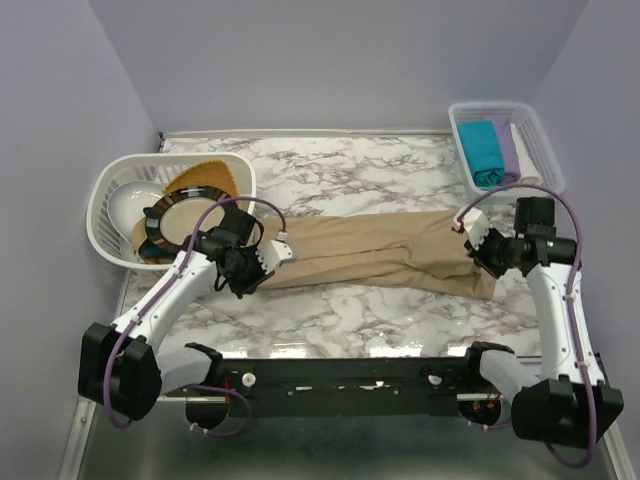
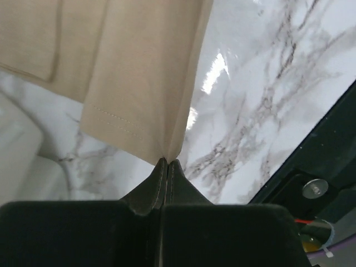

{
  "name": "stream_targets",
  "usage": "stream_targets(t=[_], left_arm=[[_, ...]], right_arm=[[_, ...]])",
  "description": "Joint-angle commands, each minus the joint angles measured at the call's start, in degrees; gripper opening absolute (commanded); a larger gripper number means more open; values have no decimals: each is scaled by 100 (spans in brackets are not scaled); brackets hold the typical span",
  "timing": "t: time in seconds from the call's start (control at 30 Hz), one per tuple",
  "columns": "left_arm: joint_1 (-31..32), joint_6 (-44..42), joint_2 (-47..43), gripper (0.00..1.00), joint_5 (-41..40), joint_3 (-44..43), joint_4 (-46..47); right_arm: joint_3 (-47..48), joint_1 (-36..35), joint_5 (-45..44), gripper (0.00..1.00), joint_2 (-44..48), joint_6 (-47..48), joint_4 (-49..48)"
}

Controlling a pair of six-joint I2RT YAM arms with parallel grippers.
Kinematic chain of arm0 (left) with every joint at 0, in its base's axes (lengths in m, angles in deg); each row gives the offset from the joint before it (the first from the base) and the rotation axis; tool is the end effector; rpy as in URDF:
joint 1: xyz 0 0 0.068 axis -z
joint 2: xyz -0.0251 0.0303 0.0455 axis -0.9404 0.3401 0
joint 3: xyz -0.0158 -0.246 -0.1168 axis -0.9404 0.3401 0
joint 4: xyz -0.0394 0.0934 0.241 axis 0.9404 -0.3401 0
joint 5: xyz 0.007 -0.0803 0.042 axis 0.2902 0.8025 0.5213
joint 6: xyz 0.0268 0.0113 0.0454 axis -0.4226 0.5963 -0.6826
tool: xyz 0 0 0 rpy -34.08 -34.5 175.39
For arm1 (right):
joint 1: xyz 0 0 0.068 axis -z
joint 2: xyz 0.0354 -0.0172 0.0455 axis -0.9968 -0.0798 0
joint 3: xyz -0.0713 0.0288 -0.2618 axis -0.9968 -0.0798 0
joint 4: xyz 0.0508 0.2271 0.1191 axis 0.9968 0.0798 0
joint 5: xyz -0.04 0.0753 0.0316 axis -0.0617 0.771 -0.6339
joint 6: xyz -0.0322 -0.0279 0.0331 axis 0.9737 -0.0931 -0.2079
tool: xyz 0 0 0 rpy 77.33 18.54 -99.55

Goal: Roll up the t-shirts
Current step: Fold the T-shirt at the center of the board.

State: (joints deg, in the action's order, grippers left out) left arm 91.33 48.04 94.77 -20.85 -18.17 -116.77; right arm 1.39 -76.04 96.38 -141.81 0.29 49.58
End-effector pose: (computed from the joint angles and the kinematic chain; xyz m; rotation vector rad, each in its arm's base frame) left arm 0.1908 -0.0846 0.2397 1.3764 2.4122 -0.3326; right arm 0.1845 -0.0169 0.2970 -1.1813 2.2174 0.0293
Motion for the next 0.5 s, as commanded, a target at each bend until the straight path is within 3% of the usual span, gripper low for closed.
stream_targets(t=[0.0, 0.23, 0.47], left_arm=[[50, -232, -478, 0, 269, 606, -385], [76, -672, -1015, 0, 129, 905, -912], [225, -831, -1454, 0, -100, 800, -1405]], right_arm=[[-559, -51, 26, 0, 645, 467, 1129], [-744, -51, -360, 1, 1928, 1354, 2464], [-736, -42, -624, 0, 2720, 1672, 2924]])
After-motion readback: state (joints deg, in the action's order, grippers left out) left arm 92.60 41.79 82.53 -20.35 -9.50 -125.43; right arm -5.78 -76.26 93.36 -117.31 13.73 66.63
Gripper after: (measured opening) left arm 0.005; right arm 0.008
